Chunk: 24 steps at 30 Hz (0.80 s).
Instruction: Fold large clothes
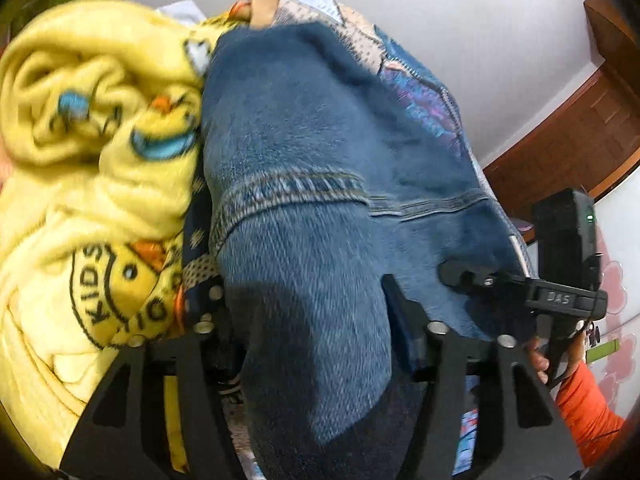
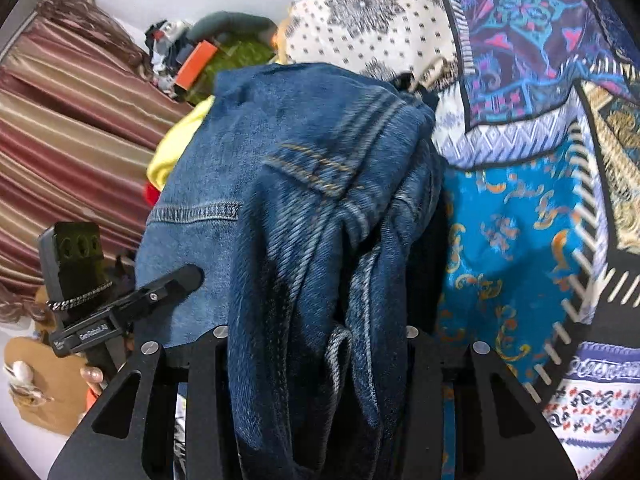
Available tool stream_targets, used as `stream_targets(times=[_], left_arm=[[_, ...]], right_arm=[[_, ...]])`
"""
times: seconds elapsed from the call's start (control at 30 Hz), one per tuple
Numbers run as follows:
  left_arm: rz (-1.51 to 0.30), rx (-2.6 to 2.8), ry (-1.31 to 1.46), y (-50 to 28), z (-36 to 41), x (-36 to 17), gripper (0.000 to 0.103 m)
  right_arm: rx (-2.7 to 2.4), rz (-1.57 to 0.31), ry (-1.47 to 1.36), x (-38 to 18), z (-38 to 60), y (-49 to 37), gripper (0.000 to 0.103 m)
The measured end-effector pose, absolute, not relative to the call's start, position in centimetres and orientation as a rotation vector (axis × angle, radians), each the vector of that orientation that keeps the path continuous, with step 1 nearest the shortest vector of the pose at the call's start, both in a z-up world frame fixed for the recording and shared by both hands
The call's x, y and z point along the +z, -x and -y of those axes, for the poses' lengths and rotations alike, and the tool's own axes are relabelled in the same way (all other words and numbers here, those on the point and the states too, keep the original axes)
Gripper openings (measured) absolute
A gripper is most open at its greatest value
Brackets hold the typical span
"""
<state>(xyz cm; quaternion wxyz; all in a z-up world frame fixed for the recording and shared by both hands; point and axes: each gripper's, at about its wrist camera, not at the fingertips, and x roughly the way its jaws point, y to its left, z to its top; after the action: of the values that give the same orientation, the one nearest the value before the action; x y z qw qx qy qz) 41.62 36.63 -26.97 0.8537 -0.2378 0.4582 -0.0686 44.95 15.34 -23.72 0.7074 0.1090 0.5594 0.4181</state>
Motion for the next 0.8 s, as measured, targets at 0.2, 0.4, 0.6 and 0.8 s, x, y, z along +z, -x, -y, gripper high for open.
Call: stream_targets(times=[0.2, 0.4, 0.6, 0.8], left_arm=[[-0.953, -0.055, 0.44, -40.3, -36.0, -26.9, 0.081], [-0.95, 0.045, 0.251, -37.7, -33.1, -24.4, 0.083], [-0.979, 0.146, 0.137, -35.1, -31.9, -22.8, 0.083], [-0.849, 0.188, 0.066, -31.7, -29.2, -17.1, 0.083]], right_arm=[[0.913, -1.21, -0.131, -22.5, -14.5, -43.2, 0.046], [0.814, -1.165, -0.03, -21.4, -12.7, -42.3, 0.055], [0.724, -1.065, 0.153, -18.5, -10.8, -40.0, 0.055], [0.751, -0.907, 0.186, -12.9, -9.1, -36.1, 0.055]])
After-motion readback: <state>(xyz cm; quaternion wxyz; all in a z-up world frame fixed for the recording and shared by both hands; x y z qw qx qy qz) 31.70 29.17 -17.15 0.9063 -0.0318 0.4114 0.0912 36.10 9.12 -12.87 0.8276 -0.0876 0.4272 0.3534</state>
